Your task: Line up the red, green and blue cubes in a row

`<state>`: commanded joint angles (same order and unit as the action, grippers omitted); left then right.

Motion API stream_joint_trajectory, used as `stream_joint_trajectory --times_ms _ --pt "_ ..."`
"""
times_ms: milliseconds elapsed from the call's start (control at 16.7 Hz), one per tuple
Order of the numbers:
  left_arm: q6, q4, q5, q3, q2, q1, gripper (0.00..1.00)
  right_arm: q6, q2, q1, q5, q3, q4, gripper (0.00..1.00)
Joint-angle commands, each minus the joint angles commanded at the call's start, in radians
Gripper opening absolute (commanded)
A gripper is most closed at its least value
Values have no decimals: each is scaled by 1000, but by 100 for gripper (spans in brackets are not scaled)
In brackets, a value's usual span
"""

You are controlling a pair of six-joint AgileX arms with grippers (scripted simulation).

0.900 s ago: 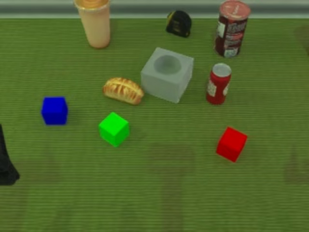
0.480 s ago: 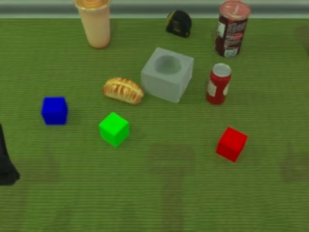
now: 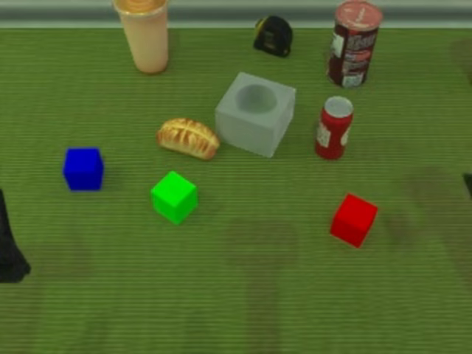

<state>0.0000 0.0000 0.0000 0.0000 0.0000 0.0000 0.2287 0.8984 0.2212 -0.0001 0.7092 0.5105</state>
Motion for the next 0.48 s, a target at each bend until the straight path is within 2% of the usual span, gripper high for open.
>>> stream_joint_trajectory --times_ms 480 --pt "0 0 0 0 0 0 100 186 757 178 1 561 427 100"
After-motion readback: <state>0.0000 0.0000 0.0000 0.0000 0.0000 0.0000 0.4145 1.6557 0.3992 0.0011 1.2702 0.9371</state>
